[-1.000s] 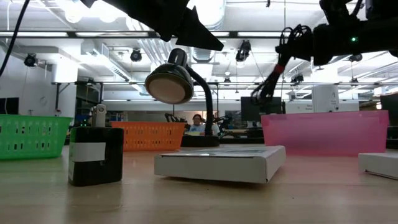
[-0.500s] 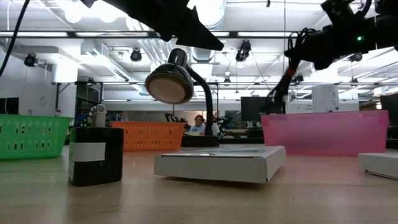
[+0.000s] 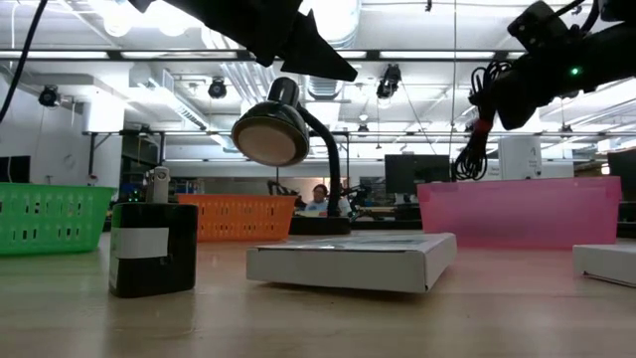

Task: Pick and place items into bin
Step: Put the black charger cable into the pink bin

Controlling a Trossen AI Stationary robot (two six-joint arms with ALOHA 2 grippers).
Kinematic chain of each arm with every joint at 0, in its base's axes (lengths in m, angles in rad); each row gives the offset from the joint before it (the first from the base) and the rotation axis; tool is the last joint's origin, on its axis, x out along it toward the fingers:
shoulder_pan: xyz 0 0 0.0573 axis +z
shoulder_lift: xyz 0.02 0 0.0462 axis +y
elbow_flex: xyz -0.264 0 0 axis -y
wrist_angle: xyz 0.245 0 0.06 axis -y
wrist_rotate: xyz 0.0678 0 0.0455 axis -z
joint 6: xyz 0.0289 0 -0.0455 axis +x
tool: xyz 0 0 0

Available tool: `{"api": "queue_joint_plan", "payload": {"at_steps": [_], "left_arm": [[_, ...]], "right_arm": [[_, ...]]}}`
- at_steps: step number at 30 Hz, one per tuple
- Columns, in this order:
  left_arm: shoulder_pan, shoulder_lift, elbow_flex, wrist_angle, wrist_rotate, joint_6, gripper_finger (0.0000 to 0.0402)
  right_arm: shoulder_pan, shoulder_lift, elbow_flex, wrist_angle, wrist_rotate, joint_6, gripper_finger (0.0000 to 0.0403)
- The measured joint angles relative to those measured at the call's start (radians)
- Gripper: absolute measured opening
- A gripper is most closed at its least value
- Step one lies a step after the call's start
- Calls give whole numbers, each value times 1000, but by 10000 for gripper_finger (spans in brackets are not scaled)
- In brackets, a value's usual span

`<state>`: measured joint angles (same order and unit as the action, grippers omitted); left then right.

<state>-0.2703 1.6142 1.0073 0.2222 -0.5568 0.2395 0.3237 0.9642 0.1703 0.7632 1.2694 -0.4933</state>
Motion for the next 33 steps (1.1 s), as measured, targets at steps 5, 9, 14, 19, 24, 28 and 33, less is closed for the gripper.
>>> {"api": "queue_joint_plan", "payload": {"at_steps": [5,9,14,19,24,28,33], "left_arm": [[0,0,0,1,0,0,77],[0,0,0,2,0,0,77],[0,0,0,1,0,0,77],[0,0,0,1,0,0,77],[0,0,0,0,0,0,77],[0,0,0,-1,0,0,77],[0,0,0,-2,0,0,77]], "right_arm": [[0,0,0,-13,19,17,18],[0,0,0,-35,19,46,18],[0,-1,2,-36,18,89,18],[0,-2,18,-118,17,130,18],[-1,-8,128,-487,-167,354,18],[-1,5,242,-870,-177,648,18],[-1,15,273,-1082,-169,819,18]]}}
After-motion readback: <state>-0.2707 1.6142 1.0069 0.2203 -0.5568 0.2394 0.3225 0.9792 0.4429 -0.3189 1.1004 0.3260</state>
